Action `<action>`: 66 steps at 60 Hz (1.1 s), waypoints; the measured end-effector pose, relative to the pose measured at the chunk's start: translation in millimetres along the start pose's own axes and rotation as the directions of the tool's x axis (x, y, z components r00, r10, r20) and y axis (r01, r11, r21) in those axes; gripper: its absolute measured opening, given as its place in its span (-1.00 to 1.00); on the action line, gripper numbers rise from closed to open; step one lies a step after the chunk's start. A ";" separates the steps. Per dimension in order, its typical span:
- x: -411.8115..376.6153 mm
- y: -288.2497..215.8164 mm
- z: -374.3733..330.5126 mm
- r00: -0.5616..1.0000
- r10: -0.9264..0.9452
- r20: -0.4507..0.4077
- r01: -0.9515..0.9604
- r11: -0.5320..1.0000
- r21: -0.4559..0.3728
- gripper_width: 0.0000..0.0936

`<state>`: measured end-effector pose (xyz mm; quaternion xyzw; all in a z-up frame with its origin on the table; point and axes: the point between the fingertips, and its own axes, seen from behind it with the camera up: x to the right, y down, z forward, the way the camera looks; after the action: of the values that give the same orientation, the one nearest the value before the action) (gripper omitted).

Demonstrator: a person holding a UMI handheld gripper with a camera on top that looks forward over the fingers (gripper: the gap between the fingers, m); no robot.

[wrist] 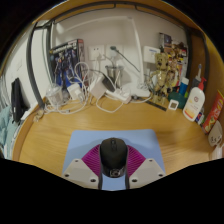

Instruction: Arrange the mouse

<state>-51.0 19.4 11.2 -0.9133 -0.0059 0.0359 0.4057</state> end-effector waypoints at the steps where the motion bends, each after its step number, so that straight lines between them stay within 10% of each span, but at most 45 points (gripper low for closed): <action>1: -0.4 4.2 1.4 1.000 -0.003 0.001 0.003 1.000 -0.007 -0.35; 19: -0.7 18.5 7.7 0.999 0.016 -0.048 -0.016 1.000 -0.005 0.03; 27: -6.1 22.5 -0.2 0.999 -0.005 -0.045 0.004 0.999 -0.034 0.87; 66: -54.0 -102.7 -255.4 0.991 0.012 -0.134 0.010 0.987 0.160 0.84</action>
<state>-85.0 -103.0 261.2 -0.8779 0.0250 -0.0251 0.4775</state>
